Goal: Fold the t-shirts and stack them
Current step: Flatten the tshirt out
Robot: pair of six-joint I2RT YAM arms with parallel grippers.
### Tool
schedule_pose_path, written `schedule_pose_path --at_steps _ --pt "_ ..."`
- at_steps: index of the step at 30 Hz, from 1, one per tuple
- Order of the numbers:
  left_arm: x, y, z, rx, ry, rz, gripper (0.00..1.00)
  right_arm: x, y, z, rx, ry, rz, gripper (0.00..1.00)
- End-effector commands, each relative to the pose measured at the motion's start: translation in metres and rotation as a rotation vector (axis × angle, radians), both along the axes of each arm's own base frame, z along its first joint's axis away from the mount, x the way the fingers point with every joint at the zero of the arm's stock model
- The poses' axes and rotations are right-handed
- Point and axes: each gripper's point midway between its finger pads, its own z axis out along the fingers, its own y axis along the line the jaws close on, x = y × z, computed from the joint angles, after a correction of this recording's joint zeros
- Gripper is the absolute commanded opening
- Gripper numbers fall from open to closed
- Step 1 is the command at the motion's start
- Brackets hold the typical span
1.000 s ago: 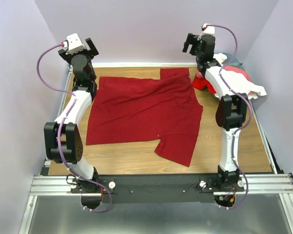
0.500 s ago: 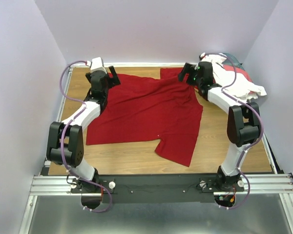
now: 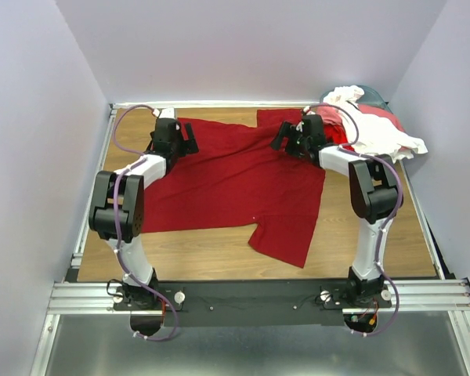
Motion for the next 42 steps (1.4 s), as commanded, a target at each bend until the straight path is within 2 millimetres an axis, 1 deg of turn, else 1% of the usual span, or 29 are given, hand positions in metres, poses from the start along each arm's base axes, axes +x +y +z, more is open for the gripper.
schedule_pose_path --at_steps 1,4,6,7,8,9,10,11,13,14,18,21,23,26,28,29,30,31,32,33,34,35,36,37,38,39,40,41,42 --pt "-0.002 -0.008 -0.025 -0.050 0.078 -0.076 0.98 0.004 0.006 -0.018 0.022 0.051 0.003 1.00" --pt "0.000 -0.011 -0.033 -0.062 0.103 -0.095 0.98 0.008 0.005 -0.031 0.013 0.078 -0.011 1.00" --pt "0.002 -0.012 -0.045 -0.071 0.131 -0.104 0.98 0.013 0.006 -0.042 0.005 0.096 -0.017 1.00" --pt "0.004 -0.013 -0.043 -0.076 0.127 -0.109 0.98 0.016 0.007 -0.044 0.004 0.101 -0.018 1.00" --pt "0.004 -0.013 -0.049 -0.081 0.142 -0.114 0.99 0.016 0.006 -0.049 -0.001 0.117 -0.023 1.00" --pt "0.007 -0.015 -0.047 -0.088 0.141 -0.125 0.98 0.023 0.008 -0.046 0.003 0.106 -0.025 1.00" --pt "0.007 -0.014 -0.051 -0.086 0.154 -0.120 0.98 0.022 0.008 -0.057 -0.001 0.131 -0.028 1.00" --pt "0.008 -0.012 -0.052 -0.083 0.158 -0.117 0.98 0.024 0.008 -0.059 -0.002 0.136 -0.032 1.00" --pt "0.012 -0.012 -0.053 -0.082 0.166 -0.123 0.96 0.033 0.008 -0.059 0.000 0.131 -0.043 1.00" --pt "0.012 -0.011 -0.054 -0.076 0.174 -0.126 0.95 0.034 0.008 -0.066 0.001 0.145 -0.049 1.00" --pt "0.018 -0.004 -0.056 -0.072 0.173 -0.108 0.84 0.044 0.011 -0.074 0.011 0.152 -0.060 1.00" --pt "0.025 0.002 -0.056 -0.077 0.167 -0.097 0.83 0.056 0.011 -0.072 0.023 0.136 -0.067 1.00" --pt "0.026 0.004 -0.057 -0.079 0.180 -0.094 0.83 0.055 0.011 -0.075 0.021 0.156 -0.058 1.00" --pt "0.034 0.002 -0.039 -0.087 0.141 -0.100 0.83 0.061 0.023 -0.057 0.031 0.106 0.042 1.00" --pt "0.036 0.005 -0.025 -0.071 0.108 -0.080 0.83 0.062 0.034 -0.034 0.062 0.067 0.109 1.00" --pt "0.032 0.006 -0.013 -0.057 0.087 -0.064 0.84 0.062 0.034 -0.026 0.057 0.048 0.127 1.00" --pt "0.031 0.014 -0.007 -0.022 0.073 -0.019 0.86 0.060 0.036 -0.017 0.058 0.034 0.141 1.00" --pt "0.027 0.016 -0.003 0.000 0.064 0.005 0.87 0.056 0.035 -0.017 0.051 0.037 0.145 1.00" --pt "0.014 0.011 0.003 0.016 0.059 0.014 0.87 0.054 0.035 0.004 0.050 0.004 0.148 1.00" --pt "0.001 0.018 0.008 0.067 0.052 0.067 0.88 0.044 0.030 -0.002 0.034 0.020 0.150 1.00" --pt "0.000 0.016 0.008 0.098 0.047 0.090 0.89 0.044 0.031 0.016 0.034 -0.013 0.156 1.00" --pt "-0.018 0.000 0.009 0.137 0.050 0.082 0.90 0.032 0.031 0.024 0.025 -0.018 0.168 1.00" --pt "-0.028 -0.002 0.008 0.172 0.053 0.099 0.91 0.024 0.032 0.029 0.019 -0.021 0.176 1.00" --pt "-0.045 0.004 0.004 0.211 0.067 0.145 0.93 0.009 0.032 0.031 0.009 -0.014 0.185 1.00" --pt "-0.055 -0.008 0.001 0.213 0.070 0.130 0.93 0.002 0.033 0.033 0.000 -0.015 0.191 1.00" --pt "-0.062 -0.011 -0.002 0.197 0.077 0.128 0.94 -0.005 0.033 0.033 -0.006 -0.012 0.192 1.00" --pt "-0.076 -0.015 -0.008 0.162 0.077 0.118 0.94 -0.020 0.033 0.018 -0.017 0.026 0.199 1.00" --pt "-0.087 -0.016 -0.013 0.144 0.091 0.108 0.94 -0.020 0.034 0.029 -0.014 0.005 0.200 1.00" --pt "-0.090 -0.020 -0.012 0.110 0.071 0.104 0.94 -0.034 0.032 0.023 -0.023 0.026 0.200 1.00"
